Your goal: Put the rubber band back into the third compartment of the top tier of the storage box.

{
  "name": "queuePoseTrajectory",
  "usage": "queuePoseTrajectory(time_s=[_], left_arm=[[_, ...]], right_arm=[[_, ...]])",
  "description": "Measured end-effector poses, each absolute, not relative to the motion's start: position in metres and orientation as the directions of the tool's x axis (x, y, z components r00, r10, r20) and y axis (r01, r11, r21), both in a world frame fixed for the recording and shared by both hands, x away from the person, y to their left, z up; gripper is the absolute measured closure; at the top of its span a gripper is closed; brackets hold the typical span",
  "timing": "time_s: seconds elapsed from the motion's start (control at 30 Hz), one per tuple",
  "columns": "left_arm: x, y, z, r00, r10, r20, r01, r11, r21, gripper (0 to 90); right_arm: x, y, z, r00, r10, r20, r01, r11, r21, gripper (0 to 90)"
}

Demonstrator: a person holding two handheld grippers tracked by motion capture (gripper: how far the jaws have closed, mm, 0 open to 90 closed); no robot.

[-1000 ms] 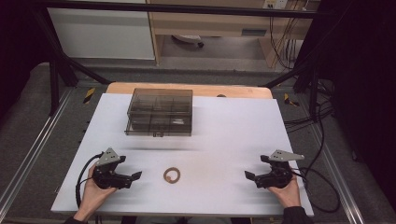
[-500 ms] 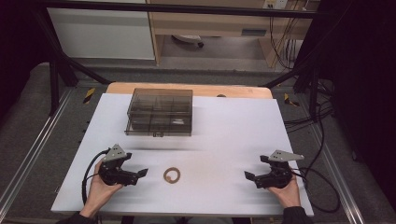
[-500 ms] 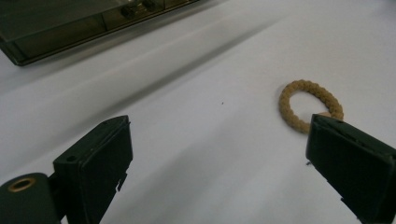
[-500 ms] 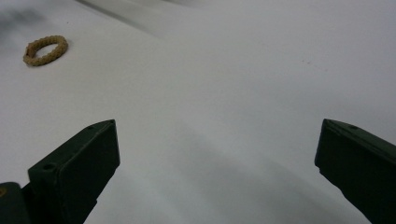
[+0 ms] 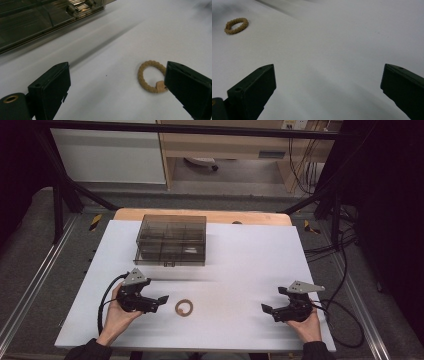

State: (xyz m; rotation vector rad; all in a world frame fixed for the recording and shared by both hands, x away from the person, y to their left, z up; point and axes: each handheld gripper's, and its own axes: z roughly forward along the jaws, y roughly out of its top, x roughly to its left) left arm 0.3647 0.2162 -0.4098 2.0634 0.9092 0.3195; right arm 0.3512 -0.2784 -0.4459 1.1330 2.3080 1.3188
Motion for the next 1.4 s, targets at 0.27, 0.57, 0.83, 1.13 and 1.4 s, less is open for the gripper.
queuePoseTrajectory(time_s=[0.27,0.57,0.83,1.13,1.4], left_arm=[[0.367,0.196,-0.413,0.716,0.692,-0.096,0.498,-0.409,0.765,7.3],[0.363,0.177,-0.423,0.734,0.674,-0.088,0.497,-0.444,0.746,12.7],[0.362,0.171,-0.432,0.726,0.680,-0.105,0.519,-0.441,0.732,21.9],[0.361,0.166,-0.438,0.713,0.691,-0.119,0.545,-0.440,0.714,39.5],[0.360,0.163,-0.441,0.707,0.698,-0.111,0.553,-0.448,0.703,53.5]], right_arm=[[0.351,-0.278,-0.446,-0.666,0.730,0.153,0.504,0.290,0.814,0.7],[0.351,-0.278,-0.446,-0.665,0.731,0.155,0.506,0.289,0.813,0.7],[0.351,-0.278,-0.446,-0.665,0.730,0.157,0.508,0.288,0.812,0.8],[0.352,-0.278,-0.447,-0.665,0.730,0.155,0.509,0.292,0.810,0.8],[0.352,-0.278,-0.447,-0.665,0.730,0.155,0.510,0.292,0.809,0.8]])
